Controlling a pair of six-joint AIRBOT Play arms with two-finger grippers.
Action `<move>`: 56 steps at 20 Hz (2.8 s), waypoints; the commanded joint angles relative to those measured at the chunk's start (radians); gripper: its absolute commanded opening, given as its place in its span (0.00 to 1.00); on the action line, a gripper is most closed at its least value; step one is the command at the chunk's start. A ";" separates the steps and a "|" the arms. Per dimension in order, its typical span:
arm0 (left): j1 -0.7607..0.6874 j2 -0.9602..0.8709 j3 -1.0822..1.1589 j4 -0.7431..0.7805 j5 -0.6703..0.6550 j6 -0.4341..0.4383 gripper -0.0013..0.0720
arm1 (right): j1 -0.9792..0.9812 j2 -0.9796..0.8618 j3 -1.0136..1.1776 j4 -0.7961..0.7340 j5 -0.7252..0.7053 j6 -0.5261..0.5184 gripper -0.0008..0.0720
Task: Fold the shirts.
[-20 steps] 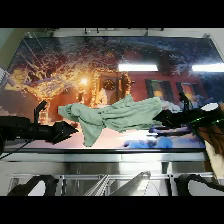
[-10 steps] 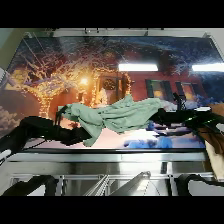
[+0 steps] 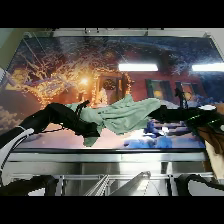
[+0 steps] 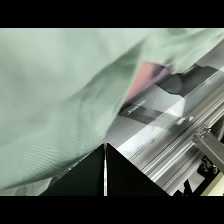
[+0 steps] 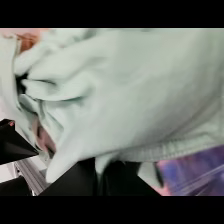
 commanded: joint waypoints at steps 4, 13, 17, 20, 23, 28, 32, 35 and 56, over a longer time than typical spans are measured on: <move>0.129 0.190 0.044 0.065 0.069 0.010 0.04 | -0.064 0.228 0.001 0.035 0.028 0.020 0.04; 0.320 0.322 -0.285 -0.011 -0.107 -0.005 0.96 | -0.065 0.195 -0.002 -0.066 0.028 0.073 0.04; 0.243 0.195 -0.265 -0.057 -0.120 0.042 0.96 | -0.065 0.195 -0.002 -0.066 0.028 0.065 0.04; 0.119 0.070 -0.185 -0.058 -0.124 0.041 0.57 | -0.065 0.195 -0.002 -0.066 0.028 0.065 0.04; 0.016 -0.022 -0.086 -0.058 -0.098 0.026 0.09 | -0.065 0.195 -0.002 -0.066 0.029 0.065 0.04; -0.008 0.018 0.075 -0.047 0.064 0.027 0.05 | -0.077 0.206 -0.001 -0.011 0.097 0.057 0.04; 0.078 0.165 0.058 0.045 0.073 0.025 0.05 | -0.074 0.216 -0.001 -0.002 0.097 0.050 0.04; 0.217 0.280 -0.079 0.045 0.058 0.044 0.05 | -0.074 0.216 -0.001 -0.002 0.098 0.050 0.04; 0.320 -0.047 -0.250 -0.217 -0.122 0.259 0.77 | -0.074 0.216 -0.001 0.002 0.100 0.032 0.04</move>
